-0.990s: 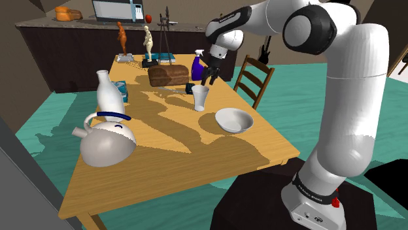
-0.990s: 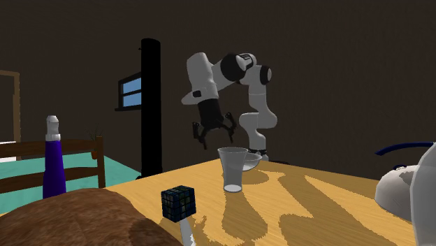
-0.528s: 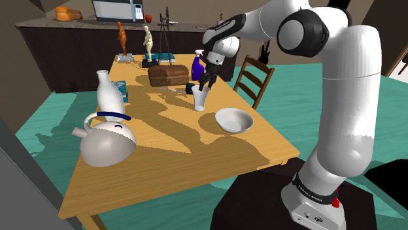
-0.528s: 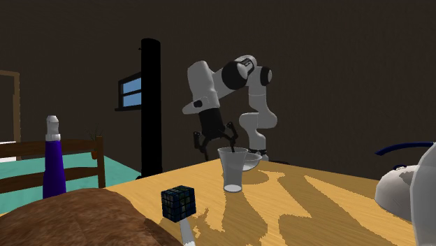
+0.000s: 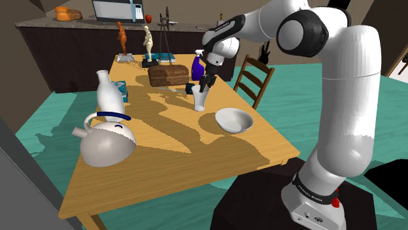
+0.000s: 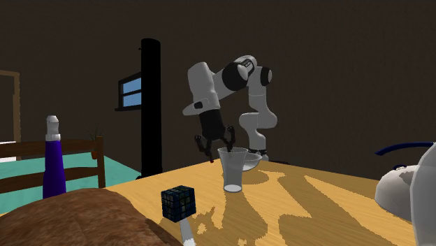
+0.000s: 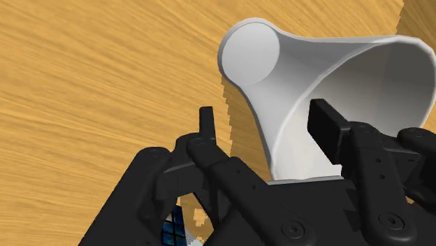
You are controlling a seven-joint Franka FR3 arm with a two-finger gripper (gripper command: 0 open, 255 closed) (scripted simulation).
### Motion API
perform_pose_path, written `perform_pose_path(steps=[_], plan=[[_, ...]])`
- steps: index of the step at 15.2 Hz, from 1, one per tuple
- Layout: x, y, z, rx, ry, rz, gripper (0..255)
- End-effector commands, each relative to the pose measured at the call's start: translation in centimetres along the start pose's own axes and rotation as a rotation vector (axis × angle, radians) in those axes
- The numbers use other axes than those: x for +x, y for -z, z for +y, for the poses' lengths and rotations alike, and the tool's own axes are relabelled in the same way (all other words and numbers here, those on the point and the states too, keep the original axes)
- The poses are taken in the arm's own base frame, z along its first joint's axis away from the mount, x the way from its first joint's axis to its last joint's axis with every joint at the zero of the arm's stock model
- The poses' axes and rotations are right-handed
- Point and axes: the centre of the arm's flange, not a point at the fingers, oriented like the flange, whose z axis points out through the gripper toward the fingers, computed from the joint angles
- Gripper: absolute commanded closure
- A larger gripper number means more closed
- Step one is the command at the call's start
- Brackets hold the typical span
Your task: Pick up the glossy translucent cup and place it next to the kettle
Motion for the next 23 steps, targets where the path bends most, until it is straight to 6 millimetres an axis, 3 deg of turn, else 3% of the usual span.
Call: perform_pose_path(steps=[1, 9, 23], plan=[[0.0, 0.0, 0.0, 0.0, 0.0, 0.0, 255], [0.0, 0.0, 0.0, 0.0, 0.0, 0.0, 255], [0.9, 7.1, -2.0, 0.0, 0.0, 0.0, 255]])
